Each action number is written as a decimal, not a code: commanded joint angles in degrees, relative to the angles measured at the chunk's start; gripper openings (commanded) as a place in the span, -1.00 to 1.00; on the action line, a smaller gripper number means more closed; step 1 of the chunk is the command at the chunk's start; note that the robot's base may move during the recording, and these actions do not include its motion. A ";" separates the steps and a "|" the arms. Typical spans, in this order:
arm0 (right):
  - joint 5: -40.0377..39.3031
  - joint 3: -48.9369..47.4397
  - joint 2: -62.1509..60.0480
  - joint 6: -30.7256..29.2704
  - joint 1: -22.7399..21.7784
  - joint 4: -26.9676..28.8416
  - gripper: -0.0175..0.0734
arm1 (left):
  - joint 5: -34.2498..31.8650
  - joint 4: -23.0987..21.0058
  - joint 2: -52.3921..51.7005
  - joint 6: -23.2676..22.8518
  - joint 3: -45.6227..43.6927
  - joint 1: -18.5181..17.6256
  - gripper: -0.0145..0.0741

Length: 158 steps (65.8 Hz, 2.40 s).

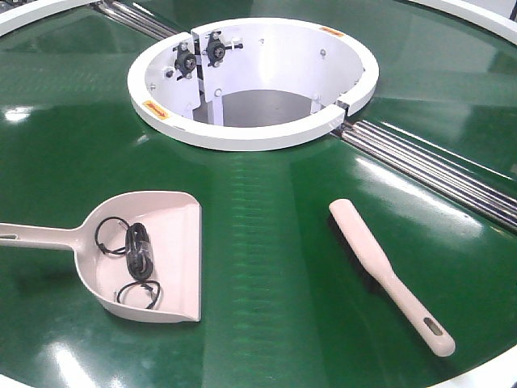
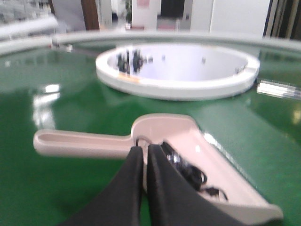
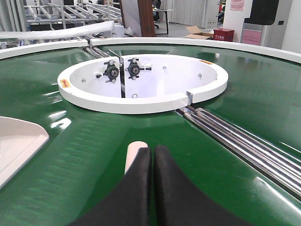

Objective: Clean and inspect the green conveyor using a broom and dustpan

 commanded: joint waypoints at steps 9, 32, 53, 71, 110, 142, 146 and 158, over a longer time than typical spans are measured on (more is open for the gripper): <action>-4.20 -1.49 0.63 -0.39 -0.33 -0.10 -0.63 | -2.34 -0.48 -4.62 -0.22 0.76 0.20 -0.69; -4.14 -1.49 0.63 -0.39 -0.33 -0.10 -0.63 | -1.37 2.49 -4.69 1.04 0.76 1.37 -0.69; -4.14 -1.49 0.63 -0.39 -0.33 -0.10 -0.63 | -1.19 2.49 -4.64 1.03 0.71 2.85 -0.69; -4.14 -1.49 0.63 -0.39 -0.33 -0.10 -0.63 | -1.19 2.49 -4.64 1.03 0.71 2.85 -0.69; -3.55 -1.49 0.57 -2.40 -0.67 -2.12 -0.63 | -1.19 2.49 -4.64 1.03 0.71 2.85 -0.69; -8.22 11.09 -7.44 2.88 -12.35 -5.12 -0.63 | -1.19 2.49 -4.64 1.03 0.71 2.85 -0.69; -11.64 13.79 -9.93 2.83 -12.35 -5.09 -0.63 | -1.19 2.49 -4.64 1.03 0.71 2.85 -0.69; -10.92 13.86 -13.08 2.18 -12.35 -5.12 -0.63 | -1.19 2.49 -4.62 1.03 0.71 2.85 -0.69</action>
